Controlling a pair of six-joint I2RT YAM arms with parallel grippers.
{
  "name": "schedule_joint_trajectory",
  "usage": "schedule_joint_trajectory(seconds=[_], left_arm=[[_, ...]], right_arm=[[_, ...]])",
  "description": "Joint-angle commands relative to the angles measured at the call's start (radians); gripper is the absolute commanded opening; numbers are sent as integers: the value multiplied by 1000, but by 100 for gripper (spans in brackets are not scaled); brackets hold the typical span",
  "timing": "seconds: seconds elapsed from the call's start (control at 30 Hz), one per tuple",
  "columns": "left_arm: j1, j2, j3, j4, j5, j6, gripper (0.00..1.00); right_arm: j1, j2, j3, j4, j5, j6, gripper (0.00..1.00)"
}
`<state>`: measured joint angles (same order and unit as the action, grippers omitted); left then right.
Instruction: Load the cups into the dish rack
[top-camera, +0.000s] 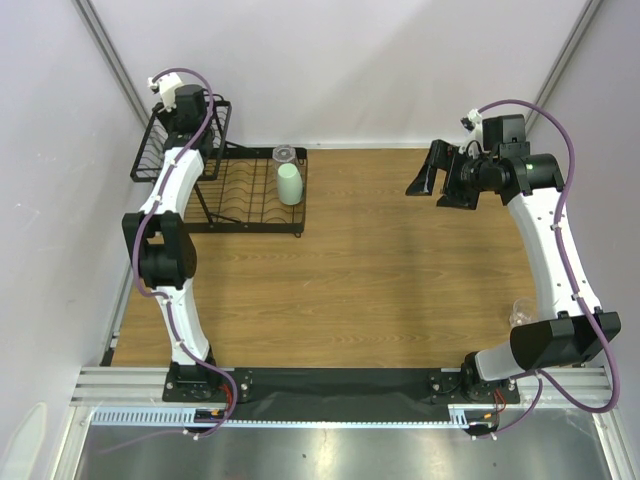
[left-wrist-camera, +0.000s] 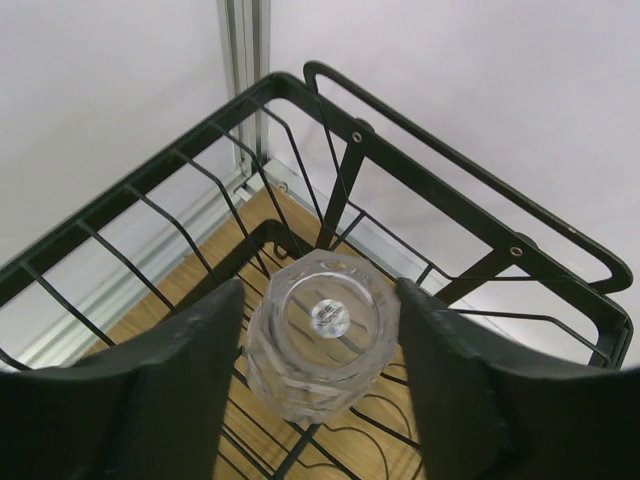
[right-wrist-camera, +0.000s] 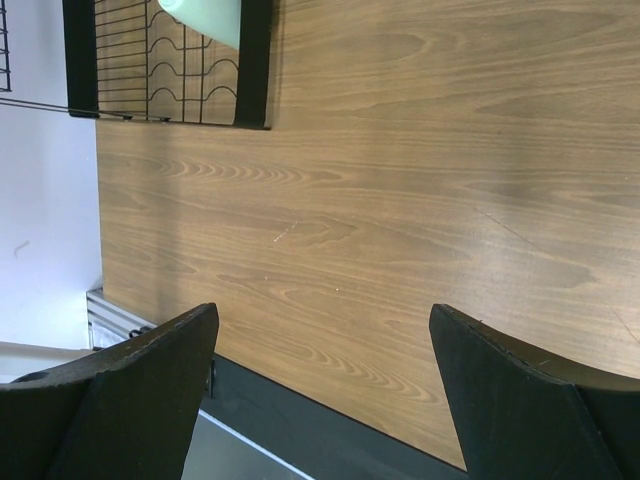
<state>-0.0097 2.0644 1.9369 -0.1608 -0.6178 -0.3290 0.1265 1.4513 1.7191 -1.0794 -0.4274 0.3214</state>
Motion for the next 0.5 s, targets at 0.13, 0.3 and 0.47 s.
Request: schedule_joint_trajectory(seconds=[0.13,0.3,0.47], left_arm=[[7,-16,-3,-14,12,-31,78],[7,-52,-9,-37,13,-62,84],[7,-151,-45,-46,19,-131,93]], right_arm=[[-5,-8,10,16,2,19,94],[-5,-8,10,-16,73,34,95],[-5,-22,-1,-39,111,38,96]])
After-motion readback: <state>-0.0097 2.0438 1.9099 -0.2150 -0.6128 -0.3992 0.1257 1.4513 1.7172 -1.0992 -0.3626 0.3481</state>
